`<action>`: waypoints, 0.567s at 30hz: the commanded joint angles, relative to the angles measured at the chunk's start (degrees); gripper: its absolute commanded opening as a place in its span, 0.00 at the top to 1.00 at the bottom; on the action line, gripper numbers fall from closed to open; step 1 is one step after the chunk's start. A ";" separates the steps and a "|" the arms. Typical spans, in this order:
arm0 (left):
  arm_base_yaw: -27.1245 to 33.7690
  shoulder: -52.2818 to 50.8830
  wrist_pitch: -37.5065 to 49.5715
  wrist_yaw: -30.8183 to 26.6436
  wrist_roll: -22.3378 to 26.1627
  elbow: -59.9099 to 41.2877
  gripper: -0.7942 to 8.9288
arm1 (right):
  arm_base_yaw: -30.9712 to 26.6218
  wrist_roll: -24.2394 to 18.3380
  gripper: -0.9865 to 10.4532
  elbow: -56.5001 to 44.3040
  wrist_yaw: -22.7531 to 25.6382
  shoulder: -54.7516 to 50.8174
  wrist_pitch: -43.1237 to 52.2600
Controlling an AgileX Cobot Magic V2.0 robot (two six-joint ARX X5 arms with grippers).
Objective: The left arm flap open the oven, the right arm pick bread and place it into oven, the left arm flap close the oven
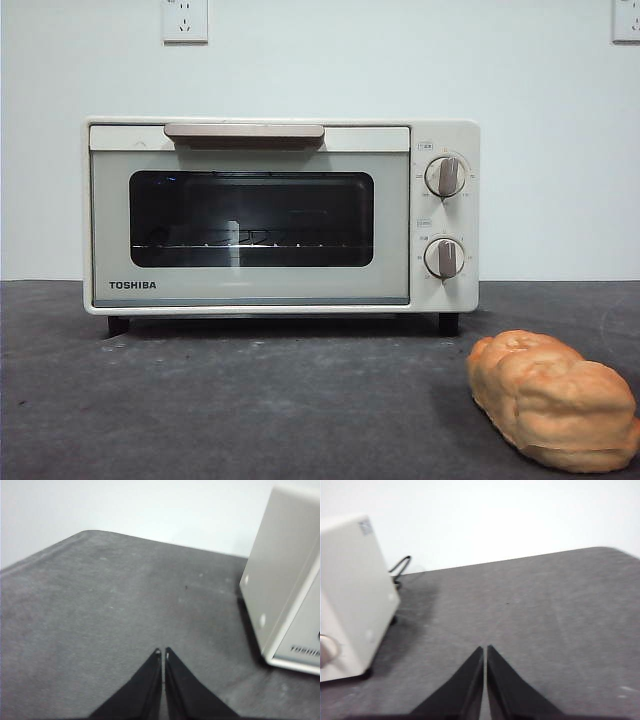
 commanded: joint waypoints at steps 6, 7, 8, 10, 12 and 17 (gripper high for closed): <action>0.07 -0.11 0.66 0.44 -9.70 0.50 0.90 | -0.09 6.91 0.91 -0.07 -1.29 -0.15 1.90; 0.07 -0.11 0.66 1.01 -10.27 0.90 0.90 | -0.09 7.78 0.91 -0.07 -1.51 -0.15 2.38; 0.07 -0.11 0.63 1.88 -10.84 1.51 0.90 | -0.09 8.48 0.91 -0.07 -2.14 -0.15 3.21; 0.07 -0.11 0.61 3.23 -11.87 2.58 0.90 | -0.09 9.88 0.91 0.20 -3.48 -0.15 4.28; 0.07 -0.07 0.39 4.66 -12.72 4.33 0.90 | -0.09 11.19 0.91 1.33 -3.43 -0.15 4.07; 0.07 1.60 -1.22 5.97 -13.05 10.40 0.90 | -0.09 11.17 0.91 6.45 -3.15 0.02 2.01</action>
